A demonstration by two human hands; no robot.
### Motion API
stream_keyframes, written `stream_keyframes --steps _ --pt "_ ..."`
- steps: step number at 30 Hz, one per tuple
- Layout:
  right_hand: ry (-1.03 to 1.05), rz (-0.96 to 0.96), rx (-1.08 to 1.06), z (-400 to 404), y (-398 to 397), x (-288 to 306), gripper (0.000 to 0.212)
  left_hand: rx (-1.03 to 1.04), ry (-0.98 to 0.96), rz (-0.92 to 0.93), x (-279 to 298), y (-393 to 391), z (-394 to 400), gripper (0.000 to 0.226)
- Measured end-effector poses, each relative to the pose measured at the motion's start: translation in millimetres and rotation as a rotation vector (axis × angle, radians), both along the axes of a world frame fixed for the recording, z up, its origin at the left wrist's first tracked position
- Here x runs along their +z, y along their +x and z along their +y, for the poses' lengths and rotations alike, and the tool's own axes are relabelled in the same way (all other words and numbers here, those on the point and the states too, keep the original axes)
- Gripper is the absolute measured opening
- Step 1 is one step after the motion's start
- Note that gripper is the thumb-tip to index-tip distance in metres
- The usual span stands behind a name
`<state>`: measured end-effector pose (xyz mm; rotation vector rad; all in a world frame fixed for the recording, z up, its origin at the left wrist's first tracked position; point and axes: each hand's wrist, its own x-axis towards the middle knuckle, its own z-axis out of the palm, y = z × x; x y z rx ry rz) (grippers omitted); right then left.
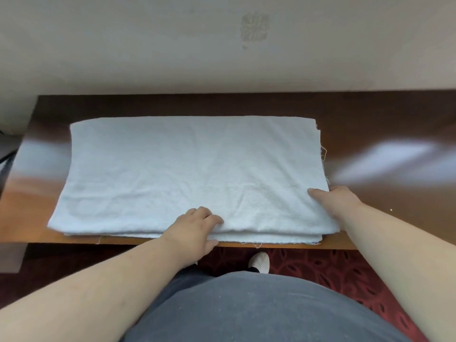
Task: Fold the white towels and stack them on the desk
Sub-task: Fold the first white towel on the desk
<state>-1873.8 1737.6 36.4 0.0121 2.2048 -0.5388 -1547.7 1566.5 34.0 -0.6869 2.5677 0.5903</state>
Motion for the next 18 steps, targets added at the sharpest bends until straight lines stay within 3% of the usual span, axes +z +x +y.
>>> stream_keyframes --steps 2,7,9,13,15,18 --pt "-0.074 -0.043 -0.034 -6 -7 1 0.037 0.022 0.016 0.061 4 5 -11 0.050" --pt "-0.200 0.006 -0.129 -18 -5 3 0.017 0.013 0.219 -0.056 10 18 -42 0.049" --pt "-0.210 -0.026 -0.200 -26 -3 5 0.022 0.032 0.294 -0.057 14 17 -57 0.046" --pt "-0.062 -0.330 -0.321 -38 0 20 0.037 0.019 0.318 -0.075 16 17 -80 0.043" --pt "-0.023 -0.337 -0.210 -42 0 29 0.043 0.012 0.332 -0.090 17 17 -85 0.043" --pt "-0.075 -0.111 0.018 -53 7 50 0.047 0.030 0.372 -0.064 23 10 -83 0.046"
